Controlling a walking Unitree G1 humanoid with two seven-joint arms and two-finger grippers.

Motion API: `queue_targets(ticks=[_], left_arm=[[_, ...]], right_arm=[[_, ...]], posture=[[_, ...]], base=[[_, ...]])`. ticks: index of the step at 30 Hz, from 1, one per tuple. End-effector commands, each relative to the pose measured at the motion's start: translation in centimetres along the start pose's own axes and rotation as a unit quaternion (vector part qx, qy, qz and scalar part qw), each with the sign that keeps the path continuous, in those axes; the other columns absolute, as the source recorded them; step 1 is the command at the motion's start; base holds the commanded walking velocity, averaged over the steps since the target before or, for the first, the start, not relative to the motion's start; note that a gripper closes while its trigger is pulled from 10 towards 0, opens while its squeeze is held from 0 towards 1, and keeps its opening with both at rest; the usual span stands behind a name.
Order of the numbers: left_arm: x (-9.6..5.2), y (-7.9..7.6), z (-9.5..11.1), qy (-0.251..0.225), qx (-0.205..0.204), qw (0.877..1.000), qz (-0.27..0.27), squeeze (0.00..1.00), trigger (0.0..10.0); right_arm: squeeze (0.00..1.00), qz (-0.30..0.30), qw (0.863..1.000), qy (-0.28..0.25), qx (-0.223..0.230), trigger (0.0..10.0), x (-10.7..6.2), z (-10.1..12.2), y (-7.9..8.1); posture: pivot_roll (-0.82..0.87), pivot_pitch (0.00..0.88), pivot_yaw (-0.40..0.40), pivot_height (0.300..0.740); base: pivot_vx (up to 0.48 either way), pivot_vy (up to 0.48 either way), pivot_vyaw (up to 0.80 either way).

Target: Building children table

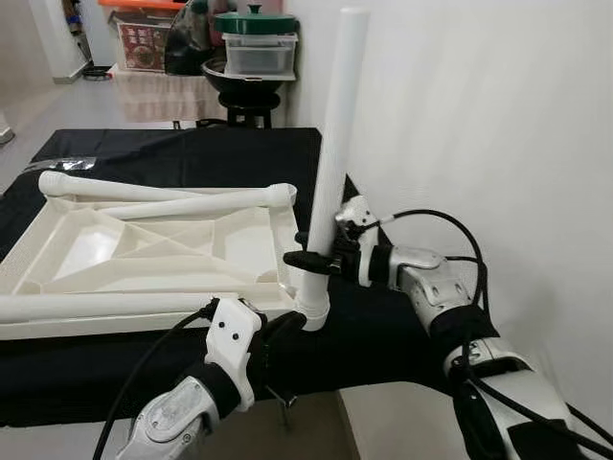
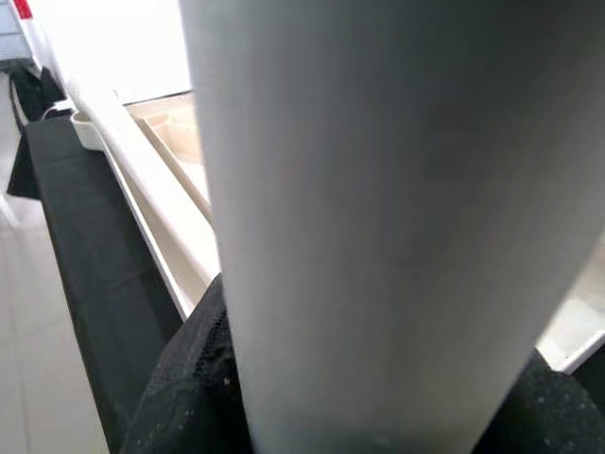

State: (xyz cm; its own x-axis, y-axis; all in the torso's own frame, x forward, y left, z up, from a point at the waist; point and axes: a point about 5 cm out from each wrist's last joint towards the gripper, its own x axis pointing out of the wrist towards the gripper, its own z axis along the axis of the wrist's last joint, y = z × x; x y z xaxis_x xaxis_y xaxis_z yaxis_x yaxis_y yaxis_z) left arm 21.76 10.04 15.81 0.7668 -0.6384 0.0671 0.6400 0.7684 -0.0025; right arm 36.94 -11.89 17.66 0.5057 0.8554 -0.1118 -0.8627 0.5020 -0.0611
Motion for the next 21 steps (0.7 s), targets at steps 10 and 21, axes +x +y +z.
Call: queue_targets(ticks=[10,21], left_arm=[[-0.1,0.1,-0.1,0.005,-0.004,1.000,-0.002,0.00,10.0],[0.1,0.1,-0.2,0.001,-0.003,1.000,0.004,0.00,10.0]], right_arm=[[0.00,-0.320,0.940,0.039,0.114,0.0,2.6,-4.9,6.1],[1.00,-0.273,0.959,0.030,0.072,10.0,3.5,-3.0,4.6]], posture=[[-0.03,0.000,-0.087,0.740],[-0.03,0.000,-0.099,0.740]], base=[[0.000,0.000,0.00],[0.000,0.000,0.00]])
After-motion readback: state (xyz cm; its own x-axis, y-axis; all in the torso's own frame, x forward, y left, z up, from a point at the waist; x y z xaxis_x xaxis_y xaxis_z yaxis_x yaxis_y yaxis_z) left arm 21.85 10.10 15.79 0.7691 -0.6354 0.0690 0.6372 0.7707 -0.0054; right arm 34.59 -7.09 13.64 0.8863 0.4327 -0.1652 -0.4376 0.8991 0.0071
